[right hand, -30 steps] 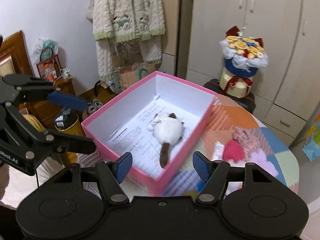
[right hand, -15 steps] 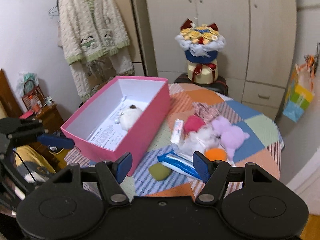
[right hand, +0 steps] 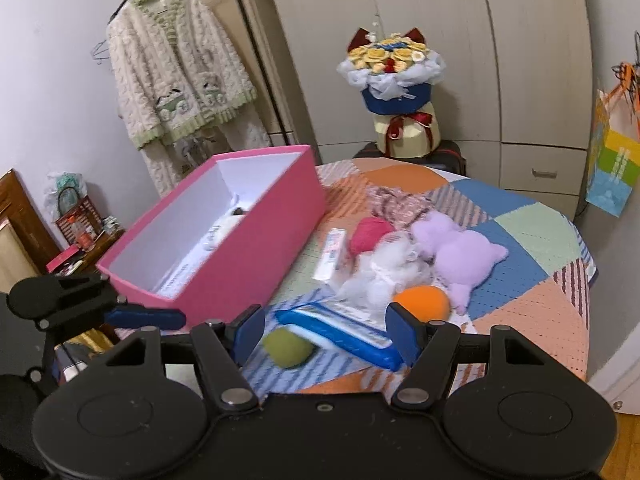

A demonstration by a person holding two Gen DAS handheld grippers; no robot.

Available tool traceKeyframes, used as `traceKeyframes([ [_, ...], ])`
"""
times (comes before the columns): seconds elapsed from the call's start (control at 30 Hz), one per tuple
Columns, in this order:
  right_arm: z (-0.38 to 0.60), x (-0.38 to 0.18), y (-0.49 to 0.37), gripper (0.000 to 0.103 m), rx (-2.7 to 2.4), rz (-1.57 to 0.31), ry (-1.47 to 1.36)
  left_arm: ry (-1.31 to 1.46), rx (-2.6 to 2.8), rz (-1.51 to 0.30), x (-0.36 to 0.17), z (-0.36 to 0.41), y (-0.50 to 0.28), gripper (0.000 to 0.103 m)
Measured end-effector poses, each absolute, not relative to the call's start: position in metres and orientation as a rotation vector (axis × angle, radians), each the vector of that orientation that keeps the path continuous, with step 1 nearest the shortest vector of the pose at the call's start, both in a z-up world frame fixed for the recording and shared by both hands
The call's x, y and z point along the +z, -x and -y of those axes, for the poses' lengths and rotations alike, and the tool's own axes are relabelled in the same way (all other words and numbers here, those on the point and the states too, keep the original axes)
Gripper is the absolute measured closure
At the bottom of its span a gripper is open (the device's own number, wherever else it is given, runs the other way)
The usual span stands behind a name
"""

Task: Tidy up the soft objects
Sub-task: 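Grasp the green ball with the left gripper while the right grasps the orange sponge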

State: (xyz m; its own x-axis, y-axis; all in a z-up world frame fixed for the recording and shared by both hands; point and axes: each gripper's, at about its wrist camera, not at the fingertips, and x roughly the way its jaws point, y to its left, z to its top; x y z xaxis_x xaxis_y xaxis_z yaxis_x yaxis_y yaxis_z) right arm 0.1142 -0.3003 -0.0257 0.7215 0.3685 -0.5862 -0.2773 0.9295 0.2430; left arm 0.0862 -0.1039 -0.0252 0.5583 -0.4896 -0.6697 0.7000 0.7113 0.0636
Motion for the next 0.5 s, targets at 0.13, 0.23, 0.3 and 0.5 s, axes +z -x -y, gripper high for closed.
traceKeyframes([
  [0.13, 0.312, -0.043, -0.127, 0.031, 0.341, -0.654, -0.140, -0.295, -0.677, -0.711, -0.045, 0.118, -0.099, 0.039],
  [0.23, 0.320, -0.052, -0.139, 0.031, 0.342, -0.646, -0.165, -0.297, -0.631, -0.700, -0.058, 0.125, -0.106, 0.039],
  [0.3, 0.325, -0.059, -0.145, 0.031, 0.332, -0.647, -0.171, -0.307, -0.595, -0.698, -0.066, 0.129, -0.110, 0.039],
  [0.5, 0.329, -0.078, -0.162, 0.031, 0.315, -0.660, -0.167, -0.328, -0.499, -0.646, -0.080, 0.135, -0.114, 0.042],
])
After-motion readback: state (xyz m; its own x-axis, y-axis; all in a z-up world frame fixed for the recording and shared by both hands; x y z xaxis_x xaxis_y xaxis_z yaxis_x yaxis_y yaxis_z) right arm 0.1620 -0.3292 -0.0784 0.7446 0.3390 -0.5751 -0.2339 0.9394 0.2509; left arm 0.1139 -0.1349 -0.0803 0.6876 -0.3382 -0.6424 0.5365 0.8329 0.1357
